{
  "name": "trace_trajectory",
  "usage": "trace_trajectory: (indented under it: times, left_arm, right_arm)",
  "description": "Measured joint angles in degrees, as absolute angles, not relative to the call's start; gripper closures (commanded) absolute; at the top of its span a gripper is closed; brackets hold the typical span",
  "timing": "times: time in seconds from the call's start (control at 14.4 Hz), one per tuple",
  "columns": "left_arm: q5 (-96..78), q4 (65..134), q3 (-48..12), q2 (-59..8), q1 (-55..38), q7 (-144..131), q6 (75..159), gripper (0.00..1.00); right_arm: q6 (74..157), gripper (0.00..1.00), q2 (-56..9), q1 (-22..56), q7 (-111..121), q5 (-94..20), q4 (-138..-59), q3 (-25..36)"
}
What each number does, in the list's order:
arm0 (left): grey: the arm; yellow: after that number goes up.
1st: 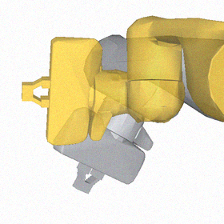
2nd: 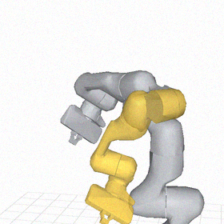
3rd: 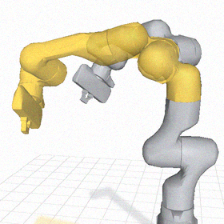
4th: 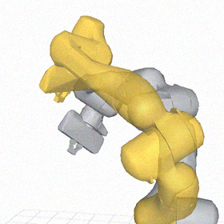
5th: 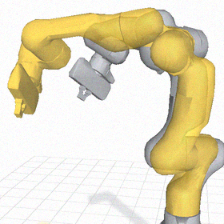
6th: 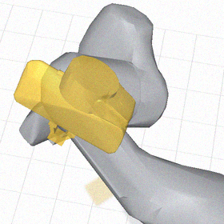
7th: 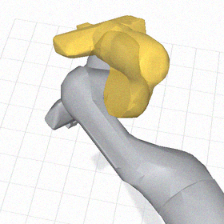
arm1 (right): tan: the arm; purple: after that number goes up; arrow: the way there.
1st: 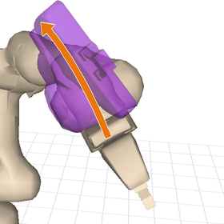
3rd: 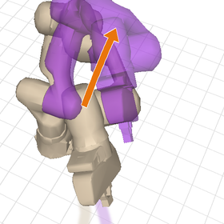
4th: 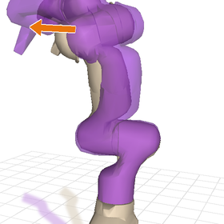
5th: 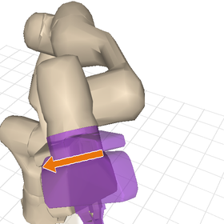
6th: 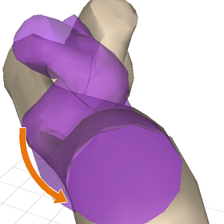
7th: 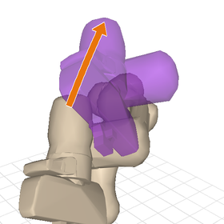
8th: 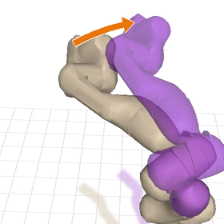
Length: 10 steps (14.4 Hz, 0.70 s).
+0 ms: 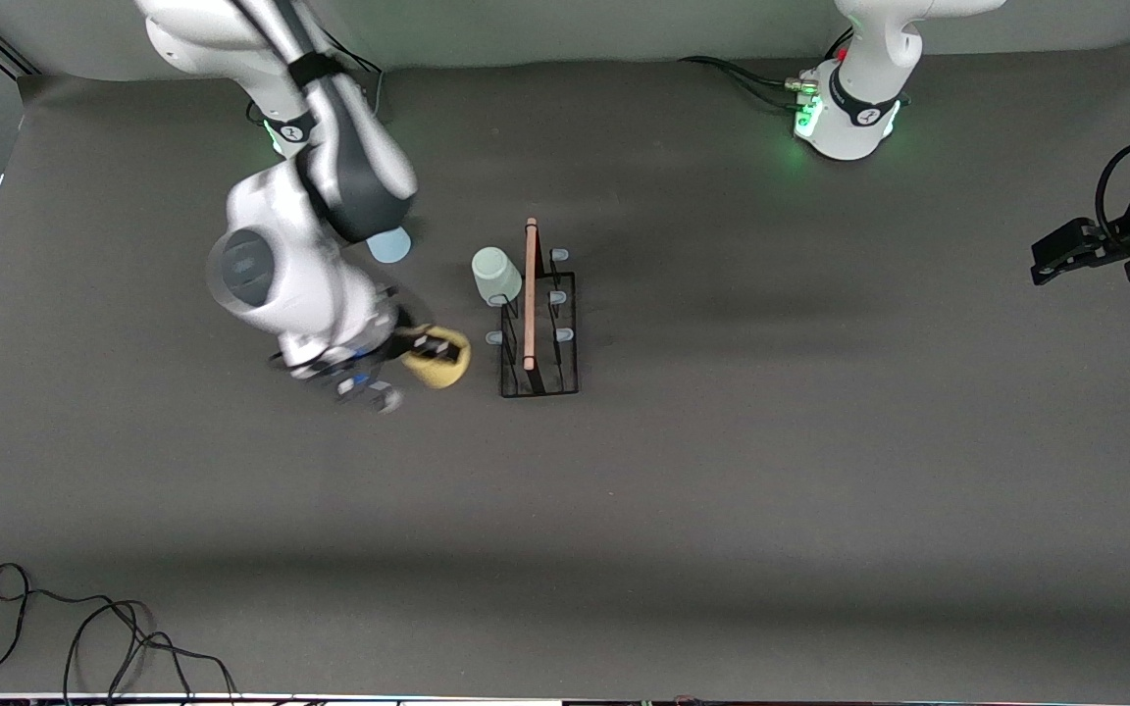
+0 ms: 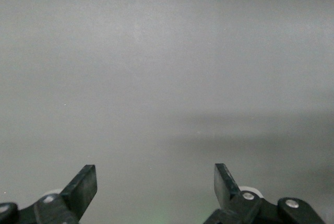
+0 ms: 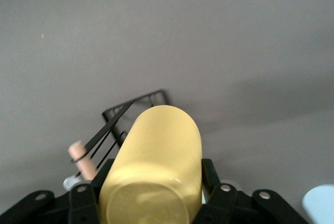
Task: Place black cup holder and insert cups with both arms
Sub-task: 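Carry the yellow cup with the right gripper onto a rack peg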
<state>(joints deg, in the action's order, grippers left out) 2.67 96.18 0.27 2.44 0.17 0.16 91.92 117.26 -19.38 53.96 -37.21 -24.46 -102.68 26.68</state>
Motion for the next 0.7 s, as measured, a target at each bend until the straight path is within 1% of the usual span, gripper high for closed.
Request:
trace_trajectory:
  times: [0.14,0.35,0.56,0.63,0.7]
  left_arm:
    - [2.67,96.18,0.27,2.44,0.17,0.16,91.87,0.00]
    - [2.64,96.18,0.28,2.44,0.17,0.16,91.78,0.00]
    - [2.25,96.18,0.27,2.46,0.17,0.16,91.52,0.00]
    - [2.13,96.18,0.27,2.51,0.17,0.16,91.13,0.00]
    - [2.06,96.18,0.27,2.63,0.17,0.16,90.73,0.00]
  right_arm:
    - [119.79,1.00,-20.07,56.75,-39.68,-24.28,-103.82,26.67]
    - [125.17,1.00,-20.59,57.95,-39.83,-24.28,-107.16,26.68]
    - [127.23,1.00,-21.12,58.83,-39.92,-24.28,-109.00,26.68]
    - [127.24,0.26,-21.41,59.05,-39.94,-24.28,-109.06,26.68]
    - [127.25,0.00,-21.61,59.27,-39.99,-24.28,-109.09,26.67]
